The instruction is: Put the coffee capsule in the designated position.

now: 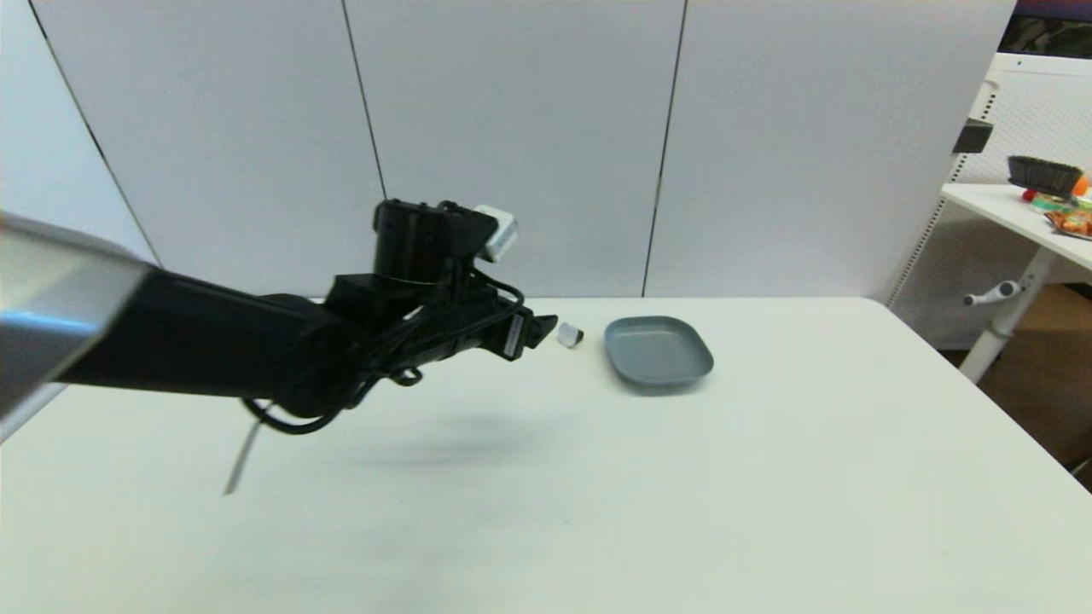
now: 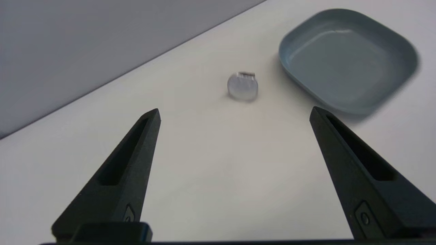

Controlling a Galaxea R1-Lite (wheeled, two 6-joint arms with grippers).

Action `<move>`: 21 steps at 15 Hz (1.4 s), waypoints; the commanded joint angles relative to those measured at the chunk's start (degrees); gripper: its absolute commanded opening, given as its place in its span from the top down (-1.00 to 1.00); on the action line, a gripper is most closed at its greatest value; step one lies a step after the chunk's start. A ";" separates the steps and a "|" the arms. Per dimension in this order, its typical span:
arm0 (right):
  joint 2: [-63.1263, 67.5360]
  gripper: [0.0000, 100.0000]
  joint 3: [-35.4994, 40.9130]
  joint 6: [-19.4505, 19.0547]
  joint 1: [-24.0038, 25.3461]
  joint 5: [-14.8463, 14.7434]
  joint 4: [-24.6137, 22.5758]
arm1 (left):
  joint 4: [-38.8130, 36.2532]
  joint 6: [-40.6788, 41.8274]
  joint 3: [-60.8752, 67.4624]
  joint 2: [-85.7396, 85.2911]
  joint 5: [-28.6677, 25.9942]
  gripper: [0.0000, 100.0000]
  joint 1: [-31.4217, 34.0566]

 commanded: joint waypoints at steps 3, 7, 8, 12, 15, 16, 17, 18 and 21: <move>0.07 -1.00 0.35 -0.01 0.02 0.01 -0.05 | 1.97 -0.02 37.55 -49.93 0.46 -1.00 0.62; 0.07 -1.00 0.35 -0.01 0.02 0.01 -0.05 | 1.88 0.51 53.46 -72.69 0.11 -1.00 8.44; 0.07 -1.00 0.35 -0.01 0.02 0.01 -0.05 | 1.88 0.42 56.62 -77.70 0.11 -1.00 11.25; 0.07 -1.00 0.35 -0.01 0.02 0.01 -0.05 | 1.88 0.34 66.11 -94.14 -0.06 -1.00 24.08; 0.07 -1.00 0.35 -0.01 0.02 0.01 -0.05 | 1.62 -0.28 68.84 -94.93 -0.06 -1.00 26.90; 0.07 -1.00 0.35 -0.01 0.02 0.01 -0.05 | 1.53 -0.19 68.84 -95.02 -0.50 -1.00 30.06; 0.07 -1.00 0.35 -0.01 0.02 0.01 -0.05 | 1.88 -0.28 68.84 -95.72 -1.38 -1.00 31.38; 0.07 -1.00 0.35 -0.01 0.02 0.01 -0.05 | 2.76 -0.19 68.93 -97.21 -2.00 -1.00 31.56; 0.07 -1.00 0.35 -0.01 0.02 0.01 -0.05 | 12.52 -0.46 68.93 -104.16 -1.73 -1.00 34.10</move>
